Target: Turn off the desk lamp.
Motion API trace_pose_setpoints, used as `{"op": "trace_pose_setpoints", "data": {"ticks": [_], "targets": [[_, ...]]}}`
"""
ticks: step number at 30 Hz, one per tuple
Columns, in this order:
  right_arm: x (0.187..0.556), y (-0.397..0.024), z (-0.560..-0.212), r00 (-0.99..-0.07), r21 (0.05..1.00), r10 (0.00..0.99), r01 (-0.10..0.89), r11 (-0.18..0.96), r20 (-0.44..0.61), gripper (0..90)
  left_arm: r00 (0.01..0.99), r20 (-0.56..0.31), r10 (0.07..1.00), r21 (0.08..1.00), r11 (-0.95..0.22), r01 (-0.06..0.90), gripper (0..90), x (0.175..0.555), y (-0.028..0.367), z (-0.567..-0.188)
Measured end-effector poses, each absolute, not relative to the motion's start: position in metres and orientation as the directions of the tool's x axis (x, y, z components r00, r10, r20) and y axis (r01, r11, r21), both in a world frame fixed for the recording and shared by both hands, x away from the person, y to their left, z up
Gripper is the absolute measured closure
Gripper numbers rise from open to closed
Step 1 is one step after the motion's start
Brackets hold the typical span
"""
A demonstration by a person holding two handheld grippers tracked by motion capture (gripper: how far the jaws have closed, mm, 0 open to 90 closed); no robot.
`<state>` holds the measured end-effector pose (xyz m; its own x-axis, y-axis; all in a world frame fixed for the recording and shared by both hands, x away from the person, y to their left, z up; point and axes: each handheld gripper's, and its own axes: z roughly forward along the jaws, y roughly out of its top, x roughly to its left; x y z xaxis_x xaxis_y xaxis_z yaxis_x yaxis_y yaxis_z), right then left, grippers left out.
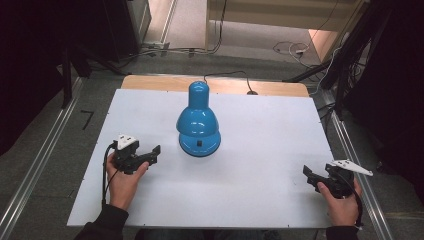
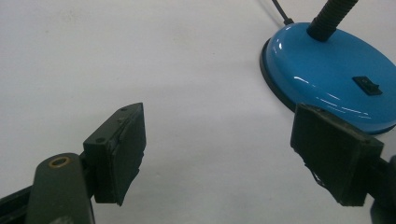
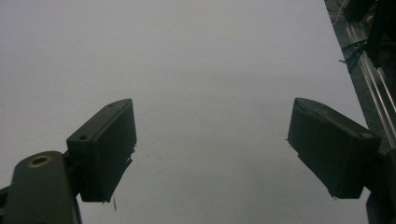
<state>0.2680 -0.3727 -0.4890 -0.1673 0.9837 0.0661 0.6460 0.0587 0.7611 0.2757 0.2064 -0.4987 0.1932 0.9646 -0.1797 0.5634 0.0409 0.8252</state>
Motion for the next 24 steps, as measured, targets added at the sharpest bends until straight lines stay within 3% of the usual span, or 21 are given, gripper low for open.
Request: {"op": "trace_pose_setpoints", "data": {"ticks": [24], "targets": [[0.265,-0.378,-0.489,-0.157,0.759,0.986,0.648,0.056,0.062,14.1,0.123,-0.195,0.973,0.798,0.084,0.597,16.4,0.246,0.246,-0.501]]}}
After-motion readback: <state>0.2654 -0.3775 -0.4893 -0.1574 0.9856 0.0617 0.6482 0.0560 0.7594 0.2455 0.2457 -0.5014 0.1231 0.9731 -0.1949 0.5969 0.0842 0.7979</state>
